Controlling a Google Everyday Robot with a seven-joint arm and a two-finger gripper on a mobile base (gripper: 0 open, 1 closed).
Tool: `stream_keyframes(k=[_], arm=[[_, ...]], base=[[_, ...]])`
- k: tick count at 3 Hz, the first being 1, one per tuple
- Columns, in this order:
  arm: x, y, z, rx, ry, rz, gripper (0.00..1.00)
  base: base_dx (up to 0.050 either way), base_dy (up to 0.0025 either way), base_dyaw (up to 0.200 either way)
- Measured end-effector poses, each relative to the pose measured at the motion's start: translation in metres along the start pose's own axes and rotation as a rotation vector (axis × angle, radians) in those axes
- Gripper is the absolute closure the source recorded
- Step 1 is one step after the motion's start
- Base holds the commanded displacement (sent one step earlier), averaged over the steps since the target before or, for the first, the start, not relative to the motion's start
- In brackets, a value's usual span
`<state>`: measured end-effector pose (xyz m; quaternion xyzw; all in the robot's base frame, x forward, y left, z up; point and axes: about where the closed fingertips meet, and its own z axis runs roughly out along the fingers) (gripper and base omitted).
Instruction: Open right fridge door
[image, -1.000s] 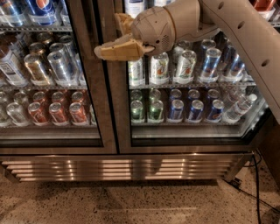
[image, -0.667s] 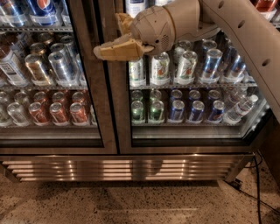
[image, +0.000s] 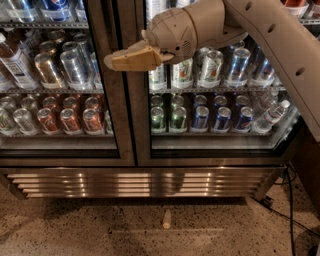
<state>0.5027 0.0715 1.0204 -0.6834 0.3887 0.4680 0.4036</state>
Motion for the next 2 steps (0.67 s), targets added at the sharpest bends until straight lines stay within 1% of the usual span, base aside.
stream_keyframes(k=[1, 2], arm=[[0.0000, 0.0000, 0.0000, 0.000, 0.000, 0.000, 0.81], [0.0000, 0.0000, 0.0000, 0.000, 0.000, 0.000, 0.59]], base=[[0.000, 0.00000, 0.000], [0.000, 0.00000, 0.000]])
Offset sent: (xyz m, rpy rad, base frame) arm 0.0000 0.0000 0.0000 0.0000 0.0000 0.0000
